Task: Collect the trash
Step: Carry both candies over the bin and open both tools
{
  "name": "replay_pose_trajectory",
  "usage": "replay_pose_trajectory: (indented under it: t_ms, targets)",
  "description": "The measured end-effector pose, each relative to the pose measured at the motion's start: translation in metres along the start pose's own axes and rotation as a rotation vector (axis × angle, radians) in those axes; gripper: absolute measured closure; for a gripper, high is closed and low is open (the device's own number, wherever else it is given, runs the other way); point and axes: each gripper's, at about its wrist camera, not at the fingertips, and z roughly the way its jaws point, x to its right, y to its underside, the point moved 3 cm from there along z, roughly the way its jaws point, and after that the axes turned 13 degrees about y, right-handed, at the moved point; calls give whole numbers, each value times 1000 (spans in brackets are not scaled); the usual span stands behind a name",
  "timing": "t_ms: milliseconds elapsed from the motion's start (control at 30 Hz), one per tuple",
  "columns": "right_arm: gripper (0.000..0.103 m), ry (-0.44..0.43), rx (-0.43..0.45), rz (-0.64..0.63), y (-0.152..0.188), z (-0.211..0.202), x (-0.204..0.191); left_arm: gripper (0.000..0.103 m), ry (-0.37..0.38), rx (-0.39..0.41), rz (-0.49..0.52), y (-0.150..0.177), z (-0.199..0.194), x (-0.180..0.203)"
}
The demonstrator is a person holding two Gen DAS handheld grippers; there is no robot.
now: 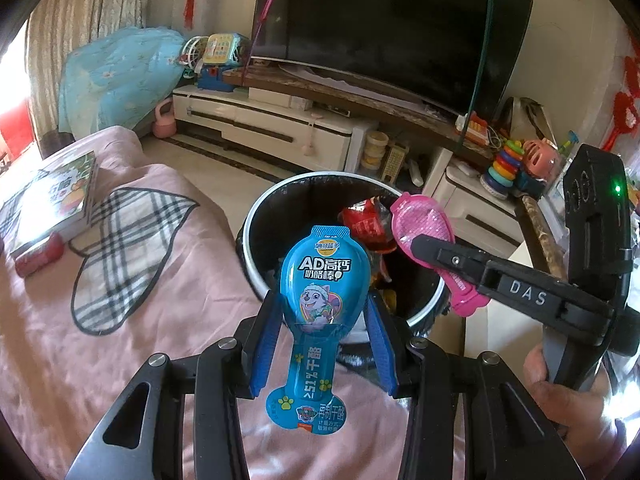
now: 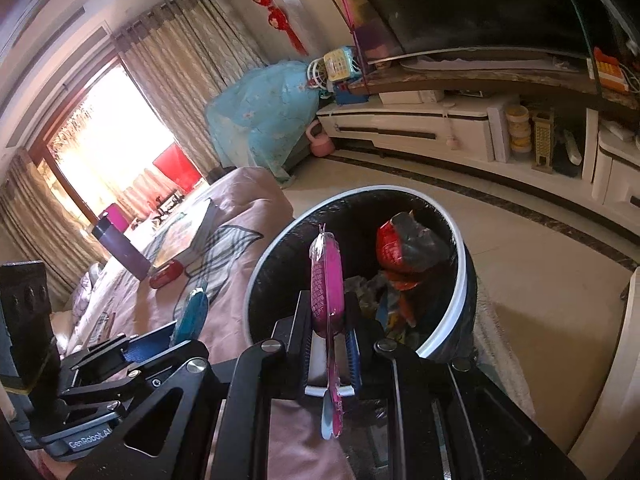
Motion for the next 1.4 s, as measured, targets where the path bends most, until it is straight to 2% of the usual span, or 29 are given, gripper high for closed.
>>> replay_pose_trajectory:
  t_ms: [400, 933, 1033, 1067, 1100, 1133, 1200, 1300, 1400]
  targets:
    - [88, 17, -26, -7, -8, 16, 4, 62, -9, -20, -12, -16, 30, -5]
    - [87, 40, -59, -8, -14, 32, 9, 61, -19, -32, -20, -27, 45, -7]
    - [83, 41, -64, -8, -15, 33, 10, 55, -24, -33, -23, -29, 43, -6]
    - [82, 38, -65, -4, -16, 33, 11, 48, -26, -29, -26, -29, 41, -5]
    - [76, 35, -67, 2, -16, 32, 12, 42, -29, -23, -28, -29, 39, -6]
    - [65, 32, -64, 5, -16, 30, 12, 41, -31, -17, -29, -29, 37, -6]
    - [53, 30, -49, 12, -16, 25, 13, 41, -35, -8, -32, -28, 31, -7]
    - [52, 24, -30, 19, -15, 15, 12, 38, -34, 10, -43, -22, 18, -8]
    - [43, 17, -10, 24, -12, 4, 8, 34, -44, 25, -47, -13, 5, -8]
